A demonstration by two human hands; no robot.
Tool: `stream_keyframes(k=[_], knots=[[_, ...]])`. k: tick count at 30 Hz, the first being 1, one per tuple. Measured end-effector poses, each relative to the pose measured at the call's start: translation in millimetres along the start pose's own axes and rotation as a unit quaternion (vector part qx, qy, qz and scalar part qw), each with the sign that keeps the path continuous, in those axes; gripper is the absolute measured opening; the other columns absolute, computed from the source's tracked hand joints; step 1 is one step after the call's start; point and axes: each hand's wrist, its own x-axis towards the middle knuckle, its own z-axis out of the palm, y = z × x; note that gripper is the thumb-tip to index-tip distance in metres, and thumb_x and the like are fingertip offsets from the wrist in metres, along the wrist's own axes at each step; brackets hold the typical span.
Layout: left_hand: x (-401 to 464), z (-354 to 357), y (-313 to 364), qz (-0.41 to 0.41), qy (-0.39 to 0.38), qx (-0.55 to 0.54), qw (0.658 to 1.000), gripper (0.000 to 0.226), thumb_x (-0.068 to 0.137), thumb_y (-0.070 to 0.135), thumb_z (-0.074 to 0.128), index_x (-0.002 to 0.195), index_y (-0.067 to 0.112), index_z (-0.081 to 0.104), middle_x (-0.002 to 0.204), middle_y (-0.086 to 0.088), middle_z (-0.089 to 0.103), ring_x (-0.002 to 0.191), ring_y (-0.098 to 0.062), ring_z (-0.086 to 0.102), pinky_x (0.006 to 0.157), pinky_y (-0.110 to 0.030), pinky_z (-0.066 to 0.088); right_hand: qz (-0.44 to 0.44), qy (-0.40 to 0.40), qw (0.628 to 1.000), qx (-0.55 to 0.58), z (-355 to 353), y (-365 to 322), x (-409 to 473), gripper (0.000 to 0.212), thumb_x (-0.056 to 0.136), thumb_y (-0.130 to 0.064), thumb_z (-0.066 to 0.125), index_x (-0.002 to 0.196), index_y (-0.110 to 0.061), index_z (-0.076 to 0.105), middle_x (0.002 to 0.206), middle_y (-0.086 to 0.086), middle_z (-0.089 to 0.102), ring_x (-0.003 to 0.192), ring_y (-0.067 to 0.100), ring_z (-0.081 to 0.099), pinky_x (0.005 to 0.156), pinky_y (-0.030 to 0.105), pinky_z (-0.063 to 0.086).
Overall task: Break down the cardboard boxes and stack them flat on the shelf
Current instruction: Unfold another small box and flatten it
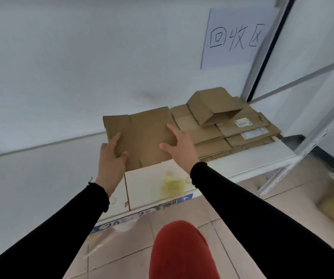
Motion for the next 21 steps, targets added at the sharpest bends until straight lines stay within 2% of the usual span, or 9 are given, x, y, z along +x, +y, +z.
stream_keyframes(k=[3, 6, 9, 11, 12, 14, 16, 19, 21], knots=[[18.5, 57.4, 36.2, 0.031, -0.032, -0.018, 0.999, 0.060, 0.099, 0.006, 0.050, 0.152, 0.033, 0.039, 0.123, 0.001, 0.042, 0.092, 0.007, 0.049, 0.067, 0.002, 0.039, 0.017, 0.064, 0.998, -0.002, -60.8, 21.7, 20.4, 0.065, 0.087, -0.038, 0.076, 0.144, -0.033, 0.045, 0.135, 0.000, 0.046, 0.111, 0.014, 0.054, 0.090, 0.025, 0.044], [39.0, 111.0, 65.4, 0.018, -0.062, -0.059, 0.996, 0.062, 0.099, 0.005, 0.045, 0.154, 0.034, 0.036, 0.126, 0.002, 0.042, 0.088, 0.004, 0.050, 0.071, -0.008, 0.043, 0.045, 0.049, 0.998, -0.016, -114.3, 50.3, 46.4, 0.068, 0.088, -0.042, 0.074, 0.148, -0.036, 0.042, 0.137, 0.002, 0.046, 0.111, 0.017, 0.054, 0.096, 0.029, 0.046], [63.7, 158.0, 87.9, -0.019, -0.094, -0.110, 0.989, 0.067, 0.096, 0.000, 0.040, 0.155, 0.031, 0.035, 0.137, 0.004, 0.044, 0.076, -0.004, 0.055, 0.059, -0.013, 0.046, 0.076, 0.019, 0.997, 0.010, -158.2, 77.8, 74.1, 0.070, 0.091, -0.031, 0.072, 0.153, -0.035, 0.040, 0.146, 0.001, 0.042, 0.114, 0.015, 0.052, 0.091, 0.022, 0.044], [80.8, 185.5, 97.1, -0.017, -0.114, -0.109, 0.987, 0.067, 0.095, 0.001, 0.041, 0.155, 0.029, 0.033, 0.140, 0.006, 0.043, 0.075, -0.003, 0.056, 0.054, -0.011, 0.047, 0.071, 0.038, 0.997, 0.011, -180.6, 90.2, 90.7, 0.062, 0.092, -0.024, 0.071, 0.149, -0.031, 0.047, 0.140, -0.004, 0.050, 0.109, 0.014, 0.059, 0.083, 0.015, 0.048], [90.3, 198.9, 99.5, -0.005, -0.120, -0.094, 0.988, 0.066, 0.096, 0.005, 0.044, 0.156, 0.030, 0.032, 0.142, 0.006, 0.044, 0.085, -0.003, 0.059, 0.061, -0.012, 0.050, 0.068, 0.057, 0.996, 0.007, -189.8, 93.9, 99.1, 0.056, 0.093, -0.021, 0.070, 0.145, -0.028, 0.050, 0.132, -0.005, 0.053, 0.104, 0.013, 0.061, 0.081, 0.014, 0.050], [110.1, 223.0, 102.6, 0.031, -0.134, -0.048, 0.989, 0.064, 0.097, 0.016, 0.050, 0.156, 0.032, 0.032, 0.143, 0.003, 0.045, 0.109, -0.010, 0.060, 0.087, -0.022, 0.051, 0.044, 0.100, 0.994, -0.016, -205.0, 102.1, 120.5, 0.050, 0.094, -0.019, 0.069, 0.142, -0.023, 0.054, 0.127, -0.003, 0.057, 0.105, 0.014, 0.061, 0.089, 0.024, 0.054], [130.6, 244.2, 104.8, 0.058, -0.147, -0.001, 0.987, 0.061, 0.098, 0.025, 0.054, 0.156, 0.030, 0.034, 0.141, 0.001, 0.043, 0.120, -0.011, 0.051, 0.105, -0.026, 0.040, 0.022, 0.137, 0.989, -0.051, -215.1, 113.1, 145.6, 0.048, 0.094, -0.019, 0.068, 0.141, -0.024, 0.057, 0.133, 0.004, 0.057, 0.107, 0.018, 0.061, 0.098, 0.035, 0.054], [158.8, 272.8, 102.0, 0.076, -0.173, 0.055, 0.980, 0.062, 0.099, 0.035, 0.056, 0.156, 0.029, 0.033, 0.143, 0.000, 0.041, 0.127, -0.013, 0.045, 0.105, -0.021, 0.031, 0.032, 0.165, 0.981, -0.095, -220.5, 130.3, 180.4, 0.045, 0.095, -0.018, 0.061, 0.139, -0.026, 0.059, 0.143, 0.008, 0.050, 0.105, 0.022, 0.063, 0.100, 0.039, 0.053], [173.0, 291.3, 94.9, 0.078, -0.202, 0.094, 0.972, 0.064, 0.099, 0.044, 0.054, 0.157, 0.030, 0.031, 0.153, -0.002, 0.039, 0.140, -0.020, 0.040, 0.115, -0.028, 0.029, 0.052, 0.164, 0.971, -0.169, -219.1, 142.6, 196.6, 0.043, 0.098, -0.021, 0.055, 0.140, -0.024, 0.058, 0.148, 0.012, 0.043, 0.119, 0.032, 0.055, 0.108, 0.044, 0.045]])
